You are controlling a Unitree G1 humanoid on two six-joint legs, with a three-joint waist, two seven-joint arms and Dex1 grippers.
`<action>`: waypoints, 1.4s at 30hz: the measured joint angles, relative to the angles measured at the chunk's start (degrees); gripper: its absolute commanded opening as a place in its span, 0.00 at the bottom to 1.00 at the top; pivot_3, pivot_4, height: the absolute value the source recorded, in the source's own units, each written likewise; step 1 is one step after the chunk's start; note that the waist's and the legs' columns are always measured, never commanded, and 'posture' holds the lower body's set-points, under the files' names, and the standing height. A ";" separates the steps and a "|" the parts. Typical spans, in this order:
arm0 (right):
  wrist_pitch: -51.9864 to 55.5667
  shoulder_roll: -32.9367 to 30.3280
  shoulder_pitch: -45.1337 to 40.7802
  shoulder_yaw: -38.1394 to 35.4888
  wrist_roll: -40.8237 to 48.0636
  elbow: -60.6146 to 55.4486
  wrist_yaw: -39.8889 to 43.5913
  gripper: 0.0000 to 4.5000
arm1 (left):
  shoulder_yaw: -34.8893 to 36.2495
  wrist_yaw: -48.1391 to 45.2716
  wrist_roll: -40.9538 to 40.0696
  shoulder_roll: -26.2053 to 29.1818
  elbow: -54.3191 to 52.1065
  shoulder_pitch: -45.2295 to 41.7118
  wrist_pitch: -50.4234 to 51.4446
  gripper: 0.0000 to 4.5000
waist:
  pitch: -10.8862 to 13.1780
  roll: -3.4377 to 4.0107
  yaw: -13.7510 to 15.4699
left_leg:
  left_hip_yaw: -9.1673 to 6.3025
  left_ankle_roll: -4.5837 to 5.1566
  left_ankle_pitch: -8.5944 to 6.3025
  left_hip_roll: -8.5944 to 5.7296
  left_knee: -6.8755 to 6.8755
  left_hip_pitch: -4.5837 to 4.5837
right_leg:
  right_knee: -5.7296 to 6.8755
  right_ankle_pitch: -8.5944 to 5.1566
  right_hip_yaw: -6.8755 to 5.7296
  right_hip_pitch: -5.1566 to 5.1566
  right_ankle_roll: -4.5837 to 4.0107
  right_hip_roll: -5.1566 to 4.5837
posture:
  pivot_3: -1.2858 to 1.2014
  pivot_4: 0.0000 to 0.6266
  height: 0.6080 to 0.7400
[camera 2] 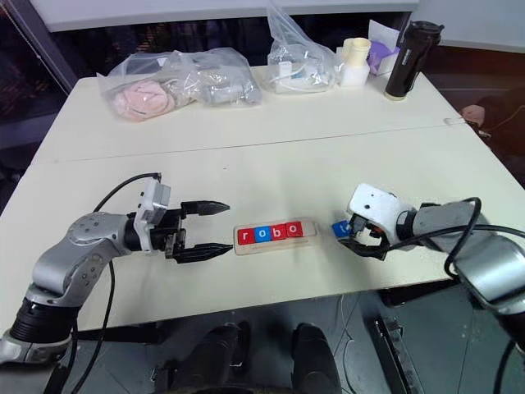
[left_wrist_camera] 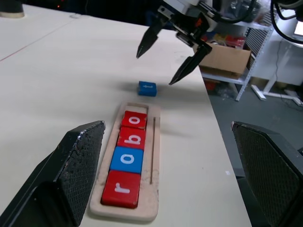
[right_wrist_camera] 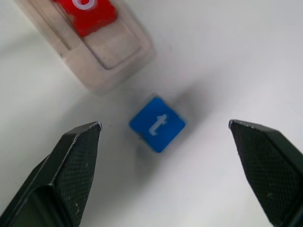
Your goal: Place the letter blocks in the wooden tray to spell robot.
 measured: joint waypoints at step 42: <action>-22.25 19.23 -18.79 7.24 -13.24 25.28 22.68 0.25 | 0.85 1.26 -0.16 1.49 -2.36 2.15 0.58 1.00 | 0.04 -0.02 0.51 | -0.05 -0.04 0.01 -0.04 0.28 0.02 | 0.23 0.25 0.13 -0.02 -0.17 0.03 | 0.52 0.24 0.88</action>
